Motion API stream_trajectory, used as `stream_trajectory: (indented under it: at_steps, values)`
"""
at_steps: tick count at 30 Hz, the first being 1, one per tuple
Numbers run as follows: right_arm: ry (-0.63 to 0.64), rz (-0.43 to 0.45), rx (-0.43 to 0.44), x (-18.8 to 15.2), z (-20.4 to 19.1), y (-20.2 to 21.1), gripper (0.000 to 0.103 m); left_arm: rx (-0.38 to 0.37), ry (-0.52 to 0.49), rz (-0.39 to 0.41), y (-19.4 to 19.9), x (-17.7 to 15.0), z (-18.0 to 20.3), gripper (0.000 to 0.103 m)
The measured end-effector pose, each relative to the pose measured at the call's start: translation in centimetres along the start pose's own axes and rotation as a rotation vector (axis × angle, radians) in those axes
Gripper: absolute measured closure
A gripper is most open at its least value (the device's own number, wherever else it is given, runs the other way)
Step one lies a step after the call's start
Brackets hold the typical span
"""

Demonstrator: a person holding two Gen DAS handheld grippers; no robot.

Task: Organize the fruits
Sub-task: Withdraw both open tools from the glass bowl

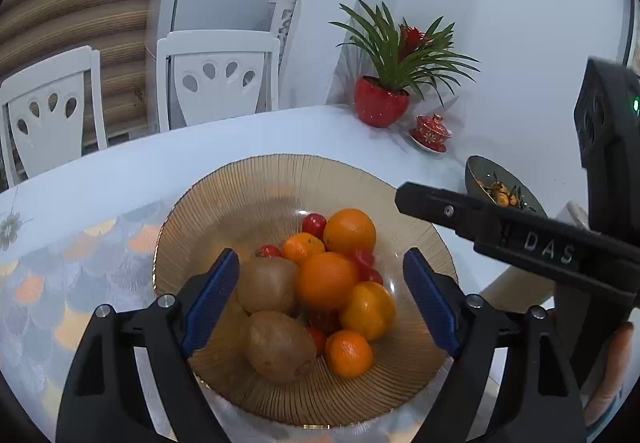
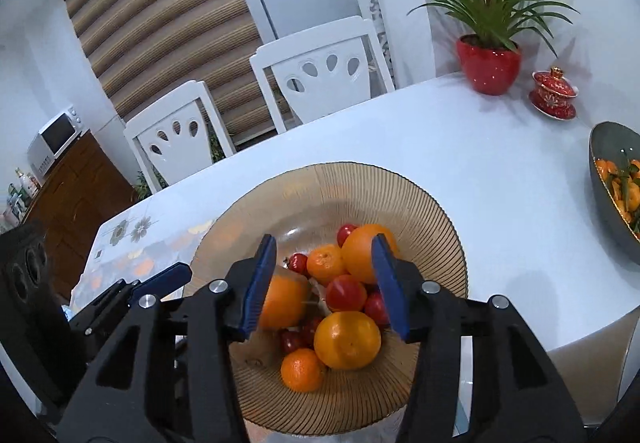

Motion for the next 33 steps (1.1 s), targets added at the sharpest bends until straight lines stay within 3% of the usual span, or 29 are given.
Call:
stream_trajectory:
  at_steps: [5, 7, 13, 15, 20, 24, 26, 27, 32, 33]
  values:
    - [-0.029, 0.001, 0.091, -2.2, 1.0, 1.8, 0.051, 0.043, 0.0, 0.03, 3.2, -1.0, 0.1, 0.02]
    - [-0.018, 0.0, 0.104, -3.4, 1.1, 2.7, 0.051, 0.063, 0.007, 0.045, 4.6, -1.7, -0.2, 0.013]
    - [0.006, -0.004, 0.11, -6.6, -0.2, 5.6, 0.051, 0.069, 0.127, 0.081, 9.1, -4.6, -1.5, 0.01]
    - [0.018, 0.0, 0.115, -7.9, -0.8, 6.5, 0.051, 0.104, 0.142, 0.108, 10.9, -6.1, -1.7, 0.005]
    - [0.042, -0.031, 0.13, -12.9, -3.7, 6.5, 0.046, 0.206, 0.162, 0.131, 14.4, -11.1, -2.8, 0.005]
    - [0.124, -0.021, 0.039, -16.9, -7.3, 5.1, 0.046, 0.318, 0.178, 0.119, 16.1, -15.3, -4.5, 0.005]
    - [0.167, 0.005, -0.005, -18.1, -8.8, 4.6, 0.039, 0.362, 0.17, 0.119, 16.8, -17.0, -5.1, 0.005]
    - [0.177, 0.029, -0.028, -18.8, -9.6, 4.3, 0.032, 0.375, 0.168, 0.123, 17.0, -17.5, -5.3, 0.005]
    - [0.23, 0.114, -0.12, -20.4, -11.3, 4.1, 0.029, 0.411, 0.195, 0.105, 17.1, -19.6, -6.8, 0.005]
    - [0.235, 0.129, -0.124, -20.6, -11.3, 4.4, 0.022, 0.411, 0.207, 0.116, 17.2, -19.6, -7.0, 0.005]
Point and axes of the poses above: each gripper's, at about its wrist camera, not at the fingertips, and y roughly against the way its jaws point, z to its right, x to its top, the point moved 4 cm from there along -y, roughly the way its jaws point, and after that the axes turned 15 degrees about -x, right-handed, at the moved point
